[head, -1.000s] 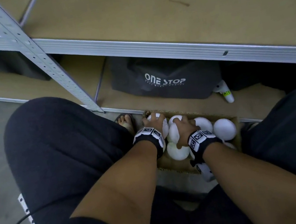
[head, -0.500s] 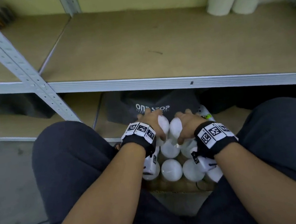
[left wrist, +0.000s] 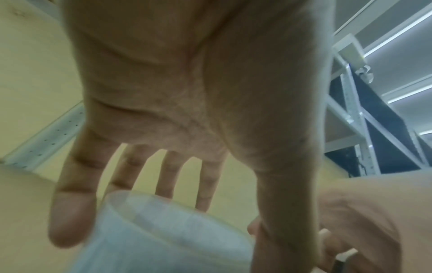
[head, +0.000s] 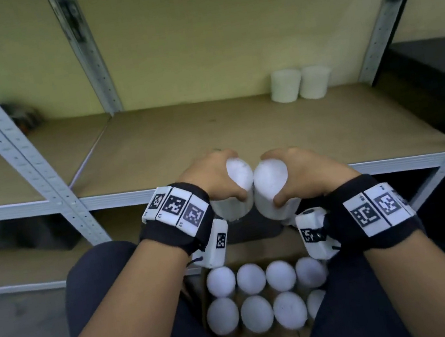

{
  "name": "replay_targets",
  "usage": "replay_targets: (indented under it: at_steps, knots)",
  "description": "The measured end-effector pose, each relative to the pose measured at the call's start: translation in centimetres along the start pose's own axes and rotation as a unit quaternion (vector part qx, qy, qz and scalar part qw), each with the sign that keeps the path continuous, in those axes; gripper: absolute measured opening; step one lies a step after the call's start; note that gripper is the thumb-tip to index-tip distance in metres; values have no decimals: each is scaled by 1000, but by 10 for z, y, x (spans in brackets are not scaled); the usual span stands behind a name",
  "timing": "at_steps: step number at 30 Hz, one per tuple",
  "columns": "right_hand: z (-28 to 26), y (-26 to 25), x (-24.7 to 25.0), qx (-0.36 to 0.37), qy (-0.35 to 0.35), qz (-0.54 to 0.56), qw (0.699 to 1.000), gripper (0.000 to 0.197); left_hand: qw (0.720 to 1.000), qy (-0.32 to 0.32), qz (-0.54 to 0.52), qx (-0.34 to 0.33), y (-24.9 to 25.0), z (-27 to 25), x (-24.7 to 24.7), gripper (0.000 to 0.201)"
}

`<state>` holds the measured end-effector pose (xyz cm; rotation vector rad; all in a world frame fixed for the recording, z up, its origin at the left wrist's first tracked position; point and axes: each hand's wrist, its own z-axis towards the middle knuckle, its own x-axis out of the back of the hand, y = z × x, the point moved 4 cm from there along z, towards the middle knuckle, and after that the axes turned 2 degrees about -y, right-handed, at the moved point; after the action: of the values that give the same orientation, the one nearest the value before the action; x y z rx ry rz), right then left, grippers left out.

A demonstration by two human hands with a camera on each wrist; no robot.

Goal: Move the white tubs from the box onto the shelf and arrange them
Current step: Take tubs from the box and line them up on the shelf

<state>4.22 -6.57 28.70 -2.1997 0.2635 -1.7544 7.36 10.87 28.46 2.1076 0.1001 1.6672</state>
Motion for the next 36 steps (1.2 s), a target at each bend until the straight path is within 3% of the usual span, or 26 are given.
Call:
replay_targets:
  at_steps: [6, 16, 29, 33, 36]
  knots:
    - [3, 7, 40, -7, 66, 63, 996, 80, 997, 64, -42, -18, 20, 11, 29, 82]
    - [46, 34, 30, -27, 138, 139, 980, 55, 998, 55, -42, 4, 27, 51, 23, 72]
    - [51, 41, 25, -15, 122, 90, 988, 62, 1000, 25, -12, 0, 21, 60, 16, 74]
    - [44, 36, 26, 1, 174, 54, 983, 48, 998, 55, 6, -10, 26, 51, 22, 58]
    - [43, 32, 26, 3, 159, 64, 985, 33, 998, 51, 12, -30, 30, 48, 24, 42]
